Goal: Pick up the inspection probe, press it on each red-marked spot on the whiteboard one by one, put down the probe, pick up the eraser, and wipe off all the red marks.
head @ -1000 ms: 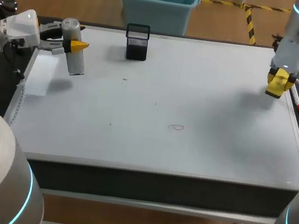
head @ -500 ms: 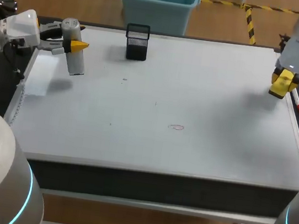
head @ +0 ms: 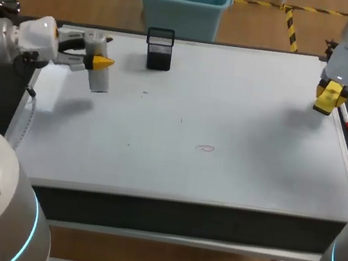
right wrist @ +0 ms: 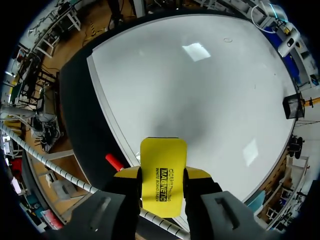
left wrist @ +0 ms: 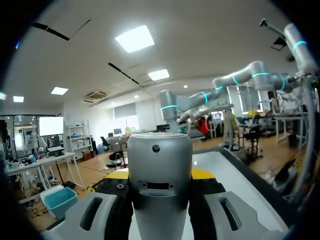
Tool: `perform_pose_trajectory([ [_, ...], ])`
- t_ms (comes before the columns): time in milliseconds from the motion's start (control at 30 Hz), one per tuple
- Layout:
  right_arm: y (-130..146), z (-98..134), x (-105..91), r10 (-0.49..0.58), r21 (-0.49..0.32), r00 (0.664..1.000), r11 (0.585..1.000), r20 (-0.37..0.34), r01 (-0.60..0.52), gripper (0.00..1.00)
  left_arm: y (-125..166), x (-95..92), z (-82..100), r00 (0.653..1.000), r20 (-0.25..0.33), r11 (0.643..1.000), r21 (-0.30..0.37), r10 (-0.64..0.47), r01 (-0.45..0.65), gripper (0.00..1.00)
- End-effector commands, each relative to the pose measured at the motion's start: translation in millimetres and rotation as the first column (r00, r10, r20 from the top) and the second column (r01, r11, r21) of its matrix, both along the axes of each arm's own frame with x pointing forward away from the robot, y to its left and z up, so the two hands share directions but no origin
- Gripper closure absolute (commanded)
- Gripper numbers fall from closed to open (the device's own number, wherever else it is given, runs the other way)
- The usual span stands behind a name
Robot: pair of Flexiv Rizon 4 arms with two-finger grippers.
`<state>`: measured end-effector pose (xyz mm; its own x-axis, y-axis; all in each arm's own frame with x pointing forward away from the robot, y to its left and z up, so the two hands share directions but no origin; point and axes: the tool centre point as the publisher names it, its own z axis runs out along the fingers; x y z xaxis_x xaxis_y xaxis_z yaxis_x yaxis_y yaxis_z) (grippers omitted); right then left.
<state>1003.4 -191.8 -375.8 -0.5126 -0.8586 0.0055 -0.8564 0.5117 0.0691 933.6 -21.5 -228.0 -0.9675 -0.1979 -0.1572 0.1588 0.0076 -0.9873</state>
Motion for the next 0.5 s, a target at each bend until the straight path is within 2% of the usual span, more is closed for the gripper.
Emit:
perform_pose_trajectory([
  [33,-1,0,0.5,0.003,-0.002,1.0,1.0,0.001,-0.003,1.0,-22,-22.4,0.6,0.999,0.023,0.999,0.011,-0.042,0.042,1.0],
  [200,-1,0,0.5,0.003,-0.002,1.0,1.0,0.001,-0.003,1.0,-45,-48.0,1.0,0.991,0.045,0.992,-0.026,-0.124,0.125,1.0],
  [500,-1,0,0.5,0.003,-0.002,1.0,1.0,0.001,-0.003,1.0,-99,-77.0,-4.2,0.963,0.014,0.955,-0.124,-0.268,0.268,1.0],
])
